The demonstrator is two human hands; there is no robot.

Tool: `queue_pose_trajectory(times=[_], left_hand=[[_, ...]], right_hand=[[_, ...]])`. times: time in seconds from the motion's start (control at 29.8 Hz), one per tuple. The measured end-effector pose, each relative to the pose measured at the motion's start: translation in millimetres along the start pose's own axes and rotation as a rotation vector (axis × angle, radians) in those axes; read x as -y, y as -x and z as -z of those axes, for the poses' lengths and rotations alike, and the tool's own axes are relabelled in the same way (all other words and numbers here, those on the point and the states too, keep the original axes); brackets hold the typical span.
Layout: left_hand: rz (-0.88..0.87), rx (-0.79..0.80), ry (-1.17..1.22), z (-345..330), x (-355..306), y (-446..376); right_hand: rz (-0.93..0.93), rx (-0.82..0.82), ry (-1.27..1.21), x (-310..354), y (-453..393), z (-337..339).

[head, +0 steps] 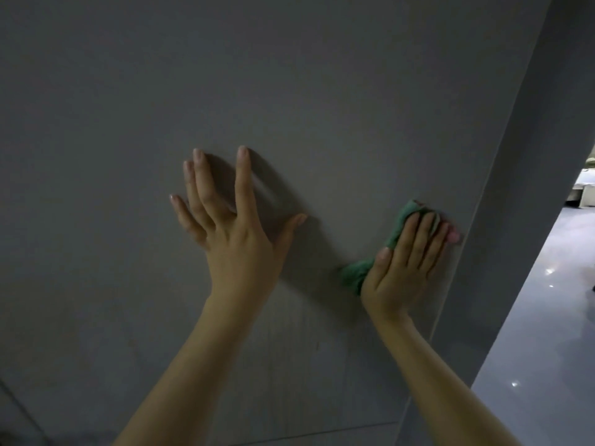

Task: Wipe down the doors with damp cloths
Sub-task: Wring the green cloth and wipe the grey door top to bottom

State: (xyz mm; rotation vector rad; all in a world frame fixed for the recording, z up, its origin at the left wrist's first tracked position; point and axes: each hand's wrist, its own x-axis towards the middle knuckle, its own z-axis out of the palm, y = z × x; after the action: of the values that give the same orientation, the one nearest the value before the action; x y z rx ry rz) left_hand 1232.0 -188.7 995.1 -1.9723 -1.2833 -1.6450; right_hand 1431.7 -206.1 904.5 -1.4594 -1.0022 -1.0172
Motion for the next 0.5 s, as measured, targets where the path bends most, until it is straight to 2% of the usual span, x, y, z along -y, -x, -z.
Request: queue_pose_trajectory(times=[0.03,0.13,0.17,0.2,0.24,0.3,0.34,0.37,0.5], left_hand=[[0.011,-0.001,-0.010,-1.3,0.9,5.6],[0.028,0.013,-0.023,-4.8,4.3,16.6],[0.024,0.017,-0.024,-5.7,6.1,17.6],[0.022,0.020,-0.025,-6.4,7.7,17.7],[0.023,0.022,-0.028,-6.8,8.9,17.6],[0.026,0.017,-0.033,-7.1,10.1,17.0],[0.028,0.017,-0.035,-6.9,10.1,16.9],[0.029,0.020,-0.035,-6.1,10.1,17.1],[-0.012,0.043,-0.015,0.6,17.1,20.1]], right_hand=[[0.089,0.048,0.003,3.3,11.5,-1.3],[0.554,0.178,0.044,-31.8,15.7,5.2],[0.632,0.197,0.066,-45.1,10.7,7.5],[0.627,0.199,0.082,-52.4,6.7,8.5],[0.535,0.175,0.090,-51.9,5.8,7.6],[0.199,0.099,0.046,-26.7,16.9,2.6],[0.088,0.087,0.013,-11.2,26.8,-0.5],[0.075,0.101,-0.003,-0.2,36.1,-2.2],[0.543,0.223,0.060,-23.4,41.2,6.4]])
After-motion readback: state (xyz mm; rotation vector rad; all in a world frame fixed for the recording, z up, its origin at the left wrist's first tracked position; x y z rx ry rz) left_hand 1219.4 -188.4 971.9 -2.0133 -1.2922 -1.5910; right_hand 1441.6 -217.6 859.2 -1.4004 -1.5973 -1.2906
